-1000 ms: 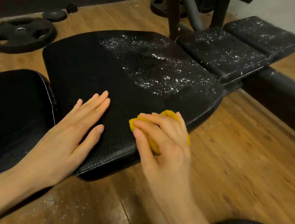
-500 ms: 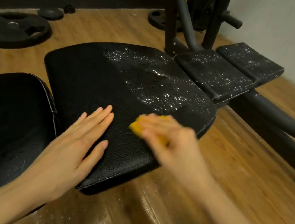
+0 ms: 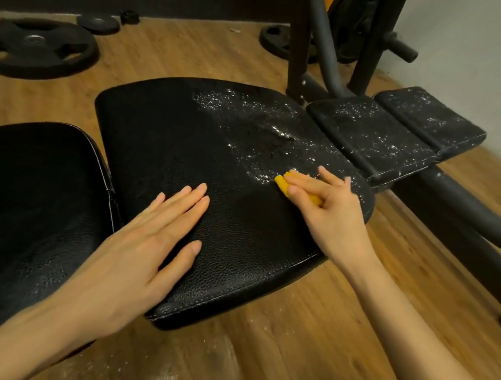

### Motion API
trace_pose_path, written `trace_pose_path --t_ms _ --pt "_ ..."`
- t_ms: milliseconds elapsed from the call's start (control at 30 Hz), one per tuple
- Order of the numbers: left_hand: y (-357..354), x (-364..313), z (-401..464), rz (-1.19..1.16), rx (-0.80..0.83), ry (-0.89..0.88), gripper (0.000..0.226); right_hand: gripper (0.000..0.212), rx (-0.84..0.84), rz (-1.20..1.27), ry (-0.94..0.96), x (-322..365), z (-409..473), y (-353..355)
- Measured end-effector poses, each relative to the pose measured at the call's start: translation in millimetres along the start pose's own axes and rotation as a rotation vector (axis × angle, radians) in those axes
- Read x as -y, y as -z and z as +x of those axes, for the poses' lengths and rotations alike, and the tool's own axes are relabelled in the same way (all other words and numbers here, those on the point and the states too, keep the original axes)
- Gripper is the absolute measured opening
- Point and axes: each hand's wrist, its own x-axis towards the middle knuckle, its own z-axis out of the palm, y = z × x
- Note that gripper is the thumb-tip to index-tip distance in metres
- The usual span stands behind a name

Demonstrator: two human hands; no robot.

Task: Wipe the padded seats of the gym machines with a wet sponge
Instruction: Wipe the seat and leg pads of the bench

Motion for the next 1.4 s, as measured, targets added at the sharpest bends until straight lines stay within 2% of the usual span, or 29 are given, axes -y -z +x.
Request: trace_pose_path --t_ms 233,333,467,567,667,733,867,1067,1233,1300,1400 --pt "6.1 14.1 18.4 -0.003 -0.06 0.096 0.075 0.037 0.154 0.028 0.259 -14.3 -45.1 28.7" --pt "2.3 17.5 21.9 0.02 -0.069 0.099 0.074 0.035 0.163 0.042 0.222 -19.0 -13.6 22.8" --pt "0.9 16.2 19.4 0.031 -0.059 0.098 0.073 0.032 0.083 -0.039 0.105 -12.0 39.8 0.8" --pt "1.1 16.4 19.8 0.034 -0.055 0.094 0.072 0.039 0.08 -0.153 0.176 -11.8 -5.4 6.8" --pt "-0.3 15.4 20.5 0.036 -0.06 0.109 0.071 0.044 0.147 -0.112 0.249 -10.3 -50.7 21.1" --pt "-0.2 14.1 21.1 0.047 -0.059 0.102 0.071 0.038 0.14 -0.068 0.223 -11.5 -23.9 15.8" --pt "1.1 12.0 20.2 0.051 -0.059 0.108 0.071 0.035 0.074 -0.146 0.129 2.0 34.6 -11.3" --pt "0.9 11.5 20.8 0.058 -0.065 0.118 0.071 0.043 0.169 -0.131 0.288 5.8 -46.3 9.4" --pt "2.0 10.7 19.7 0.064 -0.055 0.111 0.072 0.034 0.107 -0.227 0.143 17.9 38.2 -19.0" --pt "2.5 10.7 19.8 0.061 -0.054 0.107 0.073 0.035 0.106 -0.22 0.156 18.5 22.6 -17.8" --pt "1.1 11.7 19.8 0.061 -0.055 0.106 0.072 0.042 0.164 -0.179 0.267 20.1 -45.1 -1.3"
